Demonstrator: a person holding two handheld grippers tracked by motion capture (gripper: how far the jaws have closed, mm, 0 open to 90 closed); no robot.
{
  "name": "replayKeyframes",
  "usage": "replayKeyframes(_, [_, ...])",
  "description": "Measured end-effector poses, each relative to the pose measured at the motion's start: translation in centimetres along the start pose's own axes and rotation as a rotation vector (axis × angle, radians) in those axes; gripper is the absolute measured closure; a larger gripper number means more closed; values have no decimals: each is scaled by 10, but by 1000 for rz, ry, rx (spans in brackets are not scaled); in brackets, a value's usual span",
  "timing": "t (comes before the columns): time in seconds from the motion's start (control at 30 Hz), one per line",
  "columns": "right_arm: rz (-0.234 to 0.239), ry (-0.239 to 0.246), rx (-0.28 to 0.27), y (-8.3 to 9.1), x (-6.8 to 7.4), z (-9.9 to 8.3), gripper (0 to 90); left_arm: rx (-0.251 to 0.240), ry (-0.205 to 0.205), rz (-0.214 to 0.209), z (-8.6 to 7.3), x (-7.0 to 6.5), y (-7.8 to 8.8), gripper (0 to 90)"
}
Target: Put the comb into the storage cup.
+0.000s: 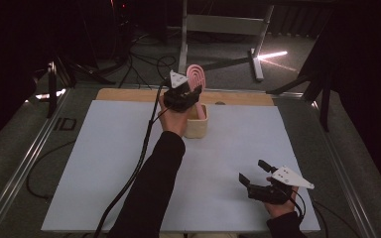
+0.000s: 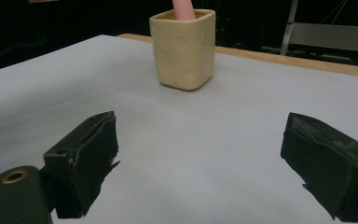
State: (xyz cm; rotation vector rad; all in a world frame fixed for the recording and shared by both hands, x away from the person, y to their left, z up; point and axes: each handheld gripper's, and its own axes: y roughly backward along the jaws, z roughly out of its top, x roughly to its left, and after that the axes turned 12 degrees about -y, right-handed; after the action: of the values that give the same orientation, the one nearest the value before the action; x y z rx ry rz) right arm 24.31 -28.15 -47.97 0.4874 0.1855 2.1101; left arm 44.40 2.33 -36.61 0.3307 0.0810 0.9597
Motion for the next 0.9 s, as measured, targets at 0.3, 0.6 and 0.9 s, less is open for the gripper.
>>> replayKeyframes(0.3, [-2,-2,3,0,0,0,106,14,4,-3,-6,0,-2,639])
replayKeyframes(0.6, [-1,-1,3,0,0,0,106,29,5,-7,-10,-2,-5,638])
replayKeyframes(0.9, [2,-1,2,-1,0,0,106,41,3,-15,-13,-5,-9,637])
